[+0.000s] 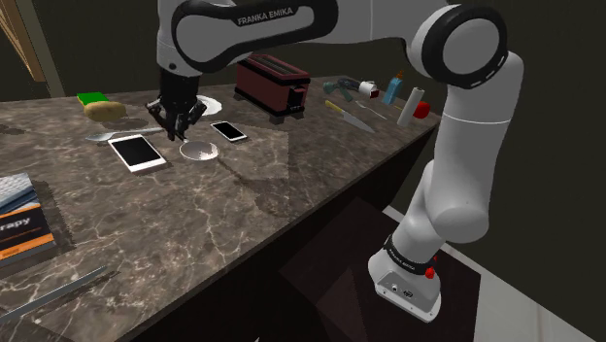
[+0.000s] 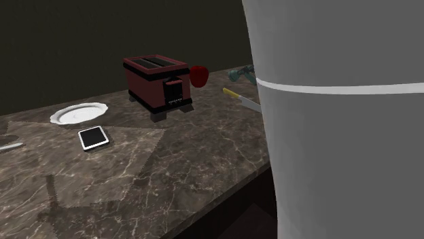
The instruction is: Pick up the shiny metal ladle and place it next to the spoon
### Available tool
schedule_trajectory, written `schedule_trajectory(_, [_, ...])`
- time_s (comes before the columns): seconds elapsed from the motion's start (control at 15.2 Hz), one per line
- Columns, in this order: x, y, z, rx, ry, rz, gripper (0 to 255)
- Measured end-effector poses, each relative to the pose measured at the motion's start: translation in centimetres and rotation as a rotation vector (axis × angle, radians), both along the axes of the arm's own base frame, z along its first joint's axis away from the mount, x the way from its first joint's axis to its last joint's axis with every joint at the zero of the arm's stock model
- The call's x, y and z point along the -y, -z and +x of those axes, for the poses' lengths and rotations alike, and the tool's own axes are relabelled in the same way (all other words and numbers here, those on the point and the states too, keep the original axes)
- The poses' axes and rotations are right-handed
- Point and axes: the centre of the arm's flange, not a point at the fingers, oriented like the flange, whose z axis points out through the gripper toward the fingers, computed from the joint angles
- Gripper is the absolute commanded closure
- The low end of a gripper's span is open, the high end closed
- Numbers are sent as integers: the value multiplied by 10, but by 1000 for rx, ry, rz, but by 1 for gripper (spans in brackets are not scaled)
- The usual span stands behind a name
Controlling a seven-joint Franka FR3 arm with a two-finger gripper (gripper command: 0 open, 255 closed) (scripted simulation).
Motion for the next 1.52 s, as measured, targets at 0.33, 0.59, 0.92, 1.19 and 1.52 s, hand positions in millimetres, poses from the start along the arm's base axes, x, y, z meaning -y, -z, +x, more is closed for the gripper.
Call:
schedule_trajectory(0.33, [-65,0,13,0,0,1,255])
schedule_trajectory(0.59, [-114,-2,25,0,0,1,255])
schedule_trajectory(0.92, [-121,19,27,0,1,0,255])
schedule_trajectory(1.19, [-122,40,28,0,1,0,255])
schedule_trajectory(1.52, [-122,67,27,0,1,0,255])
